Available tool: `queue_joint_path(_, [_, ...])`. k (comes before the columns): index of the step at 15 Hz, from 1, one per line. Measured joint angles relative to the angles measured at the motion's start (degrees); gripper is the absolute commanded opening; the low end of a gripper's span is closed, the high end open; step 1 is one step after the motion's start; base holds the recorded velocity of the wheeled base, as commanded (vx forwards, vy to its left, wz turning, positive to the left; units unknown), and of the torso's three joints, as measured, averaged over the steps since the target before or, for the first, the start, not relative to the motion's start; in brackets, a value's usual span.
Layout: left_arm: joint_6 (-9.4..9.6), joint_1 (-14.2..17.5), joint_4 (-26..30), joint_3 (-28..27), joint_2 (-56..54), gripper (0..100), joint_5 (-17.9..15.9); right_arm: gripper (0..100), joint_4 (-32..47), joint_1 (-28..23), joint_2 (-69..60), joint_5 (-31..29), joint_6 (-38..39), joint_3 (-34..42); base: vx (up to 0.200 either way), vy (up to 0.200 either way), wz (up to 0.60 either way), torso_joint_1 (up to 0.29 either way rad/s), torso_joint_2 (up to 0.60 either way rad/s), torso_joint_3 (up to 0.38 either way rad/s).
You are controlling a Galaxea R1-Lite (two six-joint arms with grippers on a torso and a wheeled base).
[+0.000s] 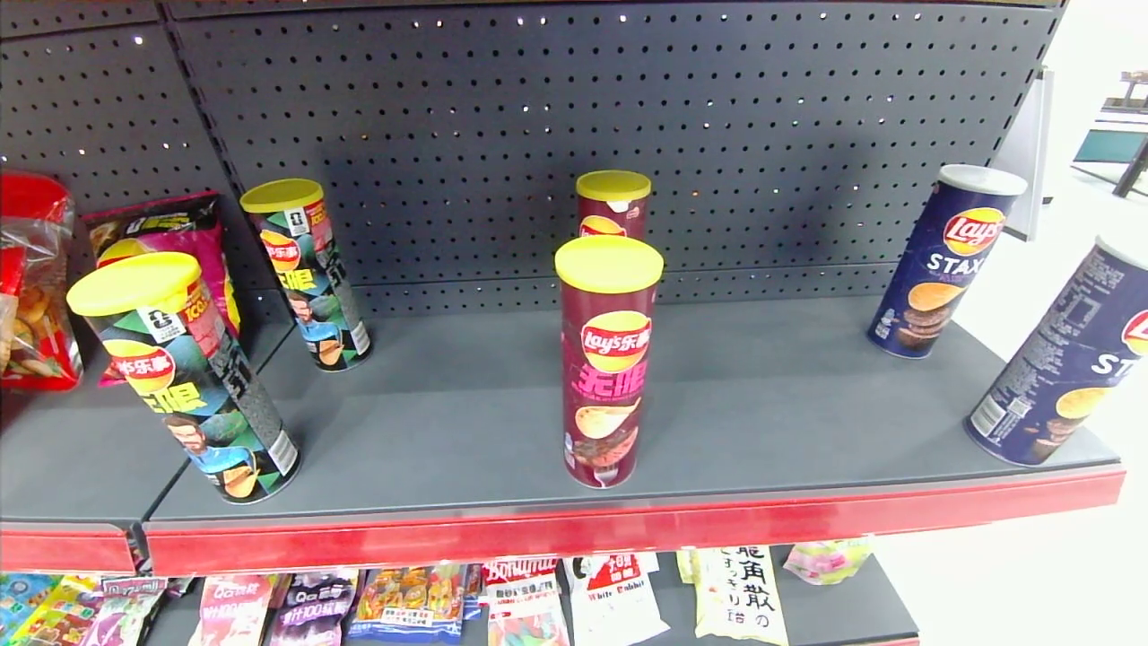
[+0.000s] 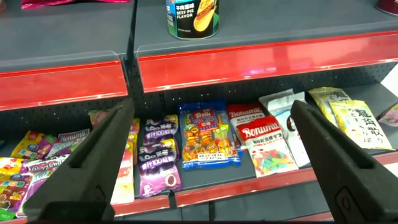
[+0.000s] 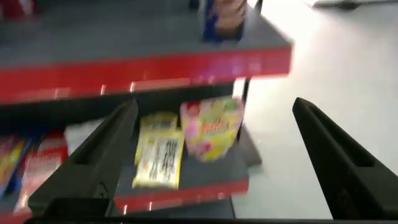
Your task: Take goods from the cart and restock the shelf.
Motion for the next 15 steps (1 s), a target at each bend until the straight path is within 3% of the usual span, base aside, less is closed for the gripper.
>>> queue_joint_path(3, [-0.01, 0.0, 0.0, 0.0, 0.0, 100, 0.01, 100, -1.02, 0.02, -0.02, 9.76, -3.35, 1.85, 0.0, 0.0, 0.0, 0.0, 0.0, 0.0])
queue_joint_path(5, [0.0, 0.0, 0.0, 0.0, 0.0, 100, 0.04, 100, -2.27, 0.02, -0.05, 11.51, -4.95, 2.6, 0.0, 0.0, 0.0, 0.0, 0.0, 0.0])
queue_joint_path(8, [0.0, 0.0, 0.02, 0.0, 0.0, 100, 0.04, 100, -1.57, 0.02, -0.05, 7.88, -3.22, 3.69, 0.0, 0.0, 0.0, 0.0, 0.0, 0.0])
queue_joint_path(15, [0.0, 0.0, 0.0, 0.0, 0.0, 100, 0.06, 100, -1.56, 0.02, 0.02, 7.27, -0.71, 3.86, 0.0, 0.0, 0.0, 0.0, 0.0, 0.0])
